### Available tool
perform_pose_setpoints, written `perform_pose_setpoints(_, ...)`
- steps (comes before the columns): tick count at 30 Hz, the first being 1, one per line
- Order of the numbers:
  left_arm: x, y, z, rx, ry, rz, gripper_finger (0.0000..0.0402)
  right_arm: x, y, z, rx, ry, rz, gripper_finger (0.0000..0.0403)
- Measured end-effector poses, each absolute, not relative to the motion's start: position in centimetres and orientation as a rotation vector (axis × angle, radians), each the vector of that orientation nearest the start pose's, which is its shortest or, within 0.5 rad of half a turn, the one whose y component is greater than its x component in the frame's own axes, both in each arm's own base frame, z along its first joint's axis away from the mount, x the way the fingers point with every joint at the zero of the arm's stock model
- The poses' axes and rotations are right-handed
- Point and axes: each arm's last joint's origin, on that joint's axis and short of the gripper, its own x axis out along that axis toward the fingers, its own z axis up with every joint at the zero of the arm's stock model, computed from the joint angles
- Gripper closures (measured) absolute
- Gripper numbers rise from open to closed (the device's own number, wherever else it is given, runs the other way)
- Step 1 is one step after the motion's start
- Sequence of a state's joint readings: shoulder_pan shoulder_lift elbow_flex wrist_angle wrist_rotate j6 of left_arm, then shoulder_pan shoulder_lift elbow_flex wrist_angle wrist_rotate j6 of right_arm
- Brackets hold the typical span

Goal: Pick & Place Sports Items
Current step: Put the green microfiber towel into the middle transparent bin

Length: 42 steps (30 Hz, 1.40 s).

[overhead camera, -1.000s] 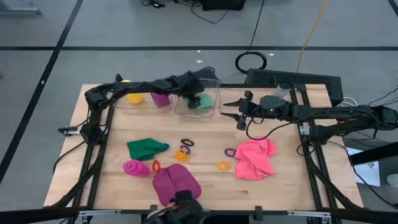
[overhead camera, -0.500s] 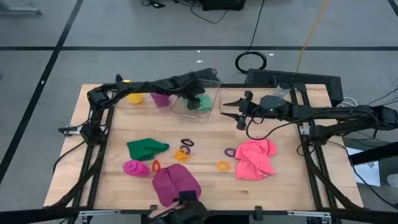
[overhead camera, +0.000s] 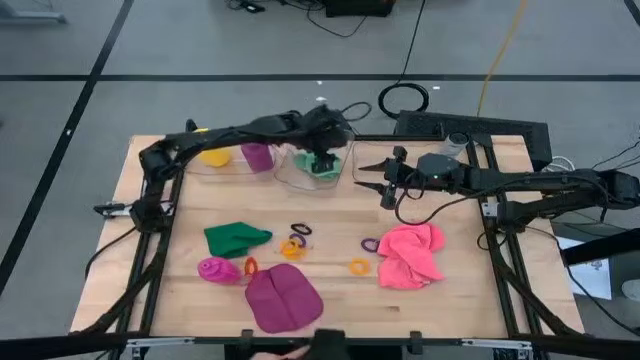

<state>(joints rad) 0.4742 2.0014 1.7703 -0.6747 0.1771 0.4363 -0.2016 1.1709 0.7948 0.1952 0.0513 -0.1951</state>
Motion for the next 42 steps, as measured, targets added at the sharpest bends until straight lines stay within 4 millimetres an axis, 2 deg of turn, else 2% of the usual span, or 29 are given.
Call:
perform_pose_setpoints(4, 37.7, 18.1, 31.1, 0.081, 0.779, -0.047, 0.0170, 25.7, -5.4, 29.5, -0.180, 0.204, -0.234, 0.0227)
perform_pose_setpoints(8, 35.2, 16.5, 34.6, 0.092, 0.728, -0.062, 0.0170, 25.7, -5.4, 29.5, -0.180, 0.204, -0.234, 0.0227)
perform_pose_setpoints(11, 33.1, 14.8, 36.0, 0.108, 0.695, -0.065, 0.0170, 25.7, -5.4, 29.5, -0.180, 0.203, -0.233, 0.0229)
perform_pose_setpoints(14, 30.9, 12.8, 36.0, 0.118, 0.655, -0.070, 0.0170, 25.7, -5.4, 29.6, -0.181, 0.192, -0.235, 0.0232)
perform_pose_setpoints(17, 28.6, 10.6, 35.1, 0.122, 0.574, -0.074, 0.0170, 25.7, -5.4, 29.7, -0.182, 0.181, -0.236, 0.0231)
perform_pose_setpoints(22, 25.2, 7.1, 31.6, 0.097, 0.407, -0.094, 0.0170, 25.7, -5.4, 29.9, -0.183, 0.165, -0.238, 0.0229)
perform_pose_setpoints(28, 22.0, 3.3, 27.8, 0.094, 0.192, -0.175, 0.0170, 25.7, -5.4, 29.9, -0.184, 0.165, -0.238, 0.0233)
perform_pose_setpoints(32, 20.0, 1.4, 26.4, 0.081, 0.083, -0.220, 0.0170, 25.7, -5.4, 29.9, -0.183, 0.165, -0.238, 0.0234)
perform_pose_setpoints(37, 18.8, -0.4, 24.2, 0.058, 0.050, -0.195, 0.0170, 25.7, -5.4, 29.9, -0.183, 0.165, -0.238, 0.0234)
perform_pose_setpoints(42, 18.8, -1.7, 22.2, 0.069, 0.049, -0.151, 0.0170, 25.7, -5.4, 29.9, -0.183, 0.166, -0.238, 0.0234)
